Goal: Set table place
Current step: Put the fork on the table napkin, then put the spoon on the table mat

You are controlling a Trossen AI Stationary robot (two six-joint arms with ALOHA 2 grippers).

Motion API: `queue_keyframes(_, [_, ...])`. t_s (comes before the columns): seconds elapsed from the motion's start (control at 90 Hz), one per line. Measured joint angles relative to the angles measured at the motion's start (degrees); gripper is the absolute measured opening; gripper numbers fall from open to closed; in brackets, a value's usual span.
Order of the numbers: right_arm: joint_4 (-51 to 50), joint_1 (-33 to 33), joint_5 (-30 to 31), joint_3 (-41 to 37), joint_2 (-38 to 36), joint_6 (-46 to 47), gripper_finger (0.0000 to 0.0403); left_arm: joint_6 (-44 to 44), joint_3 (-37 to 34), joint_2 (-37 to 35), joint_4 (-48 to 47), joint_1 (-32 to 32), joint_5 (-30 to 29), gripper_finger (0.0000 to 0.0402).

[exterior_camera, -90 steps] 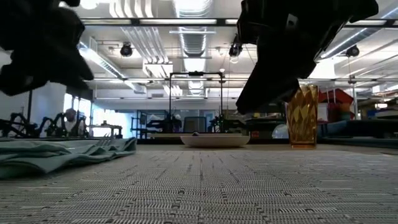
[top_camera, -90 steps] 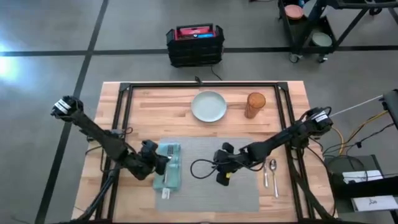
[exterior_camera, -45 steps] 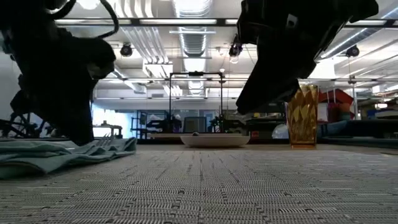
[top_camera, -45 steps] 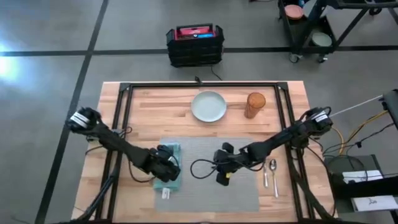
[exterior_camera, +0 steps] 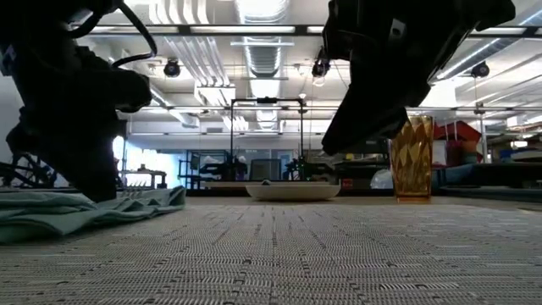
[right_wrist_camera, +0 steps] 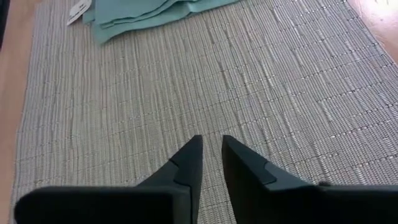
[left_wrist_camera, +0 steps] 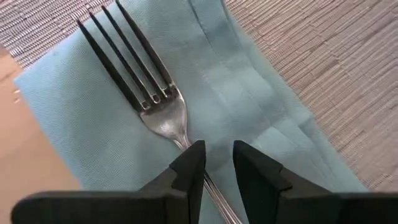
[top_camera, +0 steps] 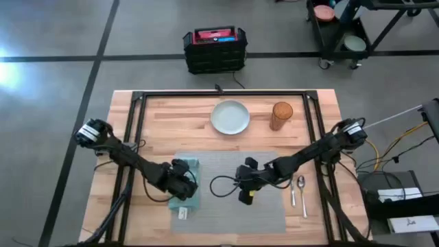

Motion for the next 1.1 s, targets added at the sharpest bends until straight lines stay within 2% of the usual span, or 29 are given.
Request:
queue_keyframes(0.311, [0.0,0.0,0.0,0.0,0.0,0.0,0.0044,1.3,3.1,0.0,-1.9,0.0,-1.3,0.0073])
queue_keyframes(0.522, [-0.2,0.0,-0.3,0.0,0.0,0.0,0.007,11.0,8.6,-0.2,-2.5,-0.1,-2.6,0.0073])
queue_keyframes(0.622, [-2.4,0.0,-5.1,0.0,-1.0,0.0,0.0088,16.3,10.0,-0.2,-0.4,-0.2,-3.2,0.0073])
queue_keyframes(0.722, [-9.4,-0.1,-7.7,0.1,-3.6,2.6,0.0111,19.6,9.8,-0.2,3.8,-0.2,-7.0,0.0073])
queue_keyframes(0.9, [-30.7,0.8,-8.0,0.1,-9.7,14.8,0.0159,21.2,7.5,0.4,12.3,-0.2,-17.0,0.0073])
queue_keyframes(1.1, [-47.8,4.6,-8.1,-0.6,-13.5,30.9,0.0197,23.8,7.0,2.8,13.4,-0.1,-17.2,0.0073])
